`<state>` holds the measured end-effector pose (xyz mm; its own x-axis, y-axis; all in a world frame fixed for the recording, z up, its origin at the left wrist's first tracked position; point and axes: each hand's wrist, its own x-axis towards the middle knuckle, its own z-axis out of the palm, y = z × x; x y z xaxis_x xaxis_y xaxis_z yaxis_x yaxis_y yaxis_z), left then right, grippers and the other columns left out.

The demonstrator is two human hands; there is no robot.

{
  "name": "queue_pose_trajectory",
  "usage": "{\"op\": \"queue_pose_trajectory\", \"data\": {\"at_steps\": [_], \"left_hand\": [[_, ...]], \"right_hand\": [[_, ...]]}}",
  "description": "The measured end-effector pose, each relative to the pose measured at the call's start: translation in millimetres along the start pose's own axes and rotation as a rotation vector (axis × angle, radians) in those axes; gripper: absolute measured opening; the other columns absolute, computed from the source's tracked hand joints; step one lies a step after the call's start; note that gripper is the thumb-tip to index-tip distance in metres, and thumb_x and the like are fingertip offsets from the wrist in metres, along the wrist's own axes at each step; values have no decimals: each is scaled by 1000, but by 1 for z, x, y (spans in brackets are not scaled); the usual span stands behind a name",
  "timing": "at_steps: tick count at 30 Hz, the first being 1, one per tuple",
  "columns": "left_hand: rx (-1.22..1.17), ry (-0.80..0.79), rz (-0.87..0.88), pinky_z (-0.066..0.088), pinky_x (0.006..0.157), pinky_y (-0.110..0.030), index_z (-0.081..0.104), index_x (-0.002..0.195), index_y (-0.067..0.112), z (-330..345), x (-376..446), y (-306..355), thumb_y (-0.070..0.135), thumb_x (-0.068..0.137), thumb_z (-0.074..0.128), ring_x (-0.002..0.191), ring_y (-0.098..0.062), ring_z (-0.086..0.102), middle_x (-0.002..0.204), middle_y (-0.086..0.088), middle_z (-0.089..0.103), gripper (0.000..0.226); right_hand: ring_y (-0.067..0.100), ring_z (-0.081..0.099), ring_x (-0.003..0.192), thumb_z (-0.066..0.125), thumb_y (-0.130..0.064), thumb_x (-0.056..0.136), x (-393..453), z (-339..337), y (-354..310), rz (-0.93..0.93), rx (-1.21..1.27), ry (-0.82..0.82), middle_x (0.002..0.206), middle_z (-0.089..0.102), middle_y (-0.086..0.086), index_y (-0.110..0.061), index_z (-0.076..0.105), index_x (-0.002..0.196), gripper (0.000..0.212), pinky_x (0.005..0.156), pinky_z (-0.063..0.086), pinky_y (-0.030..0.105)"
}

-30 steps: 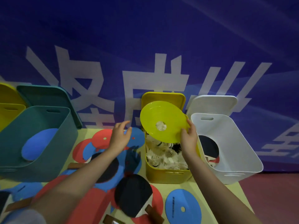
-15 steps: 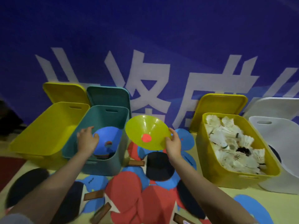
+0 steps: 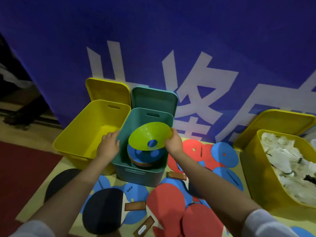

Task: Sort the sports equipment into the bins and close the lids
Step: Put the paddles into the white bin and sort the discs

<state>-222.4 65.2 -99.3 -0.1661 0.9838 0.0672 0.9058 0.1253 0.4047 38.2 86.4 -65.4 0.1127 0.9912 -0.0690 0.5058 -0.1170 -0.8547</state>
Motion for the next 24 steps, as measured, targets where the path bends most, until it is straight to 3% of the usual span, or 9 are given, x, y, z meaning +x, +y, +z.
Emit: {"op": "queue_pose_trajectory", "data": {"at_steps": [4, 9, 14, 18, 21, 24], "left_hand": [[-232, -122, -14, 44, 96, -40, 26, 150, 19, 5, 13, -12, 18, 100, 44, 127, -33, 46, 145, -14, 43, 54], [-219, -97, -4, 48, 87, -47, 23, 151, 23, 14, 16, -17, 22, 101, 40, 115, -35, 53, 139, -15, 47, 54], [-192, -35, -3, 49, 80, -45, 25, 151, 21, 16, 13, -15, 22, 101, 40, 108, -35, 56, 130, -17, 54, 52], [-151, -5, -5, 50, 76, -42, 27, 150, 20, 15, 10, -13, 22, 100, 41, 103, -34, 59, 125, -17, 57, 51], [-143, 10, -8, 50, 78, -40, 30, 149, 19, 10, 7, -11, 22, 99, 43, 105, -32, 58, 126, -16, 57, 51], [-84, 180, 148, 47, 80, -39, 39, 144, 17, 2, -2, -4, 15, 96, 50, 107, -29, 52, 121, -12, 55, 50]], "right_hand": [[40, 59, 105, 48, -5, 88, 18, 34, -14, 15, -162, -52, 115, 62, 23, -5, 40, 134, 47, 83, 45, 40], [40, 55, 112, 56, -9, 87, 39, 72, 1, 42, -369, -119, 123, 53, 23, -9, 24, 148, 69, 88, 44, 41], [37, 52, 120, 49, -1, 88, 50, 87, 27, 166, -351, -112, 131, 53, 24, -6, 24, 149, 66, 96, 40, 36], [40, 35, 131, 54, -4, 84, 52, 92, 26, 163, -377, -155, 141, 34, 27, -6, 21, 150, 75, 108, 28, 34], [38, 36, 131, 55, -5, 86, 42, 84, 12, 46, -303, -190, 143, 33, 26, -5, 25, 149, 70, 107, 28, 31], [26, 52, 117, 51, 2, 87, 18, 56, -5, -227, -77, -152, 134, 47, 17, -5, 44, 139, 53, 94, 37, 17]]}}
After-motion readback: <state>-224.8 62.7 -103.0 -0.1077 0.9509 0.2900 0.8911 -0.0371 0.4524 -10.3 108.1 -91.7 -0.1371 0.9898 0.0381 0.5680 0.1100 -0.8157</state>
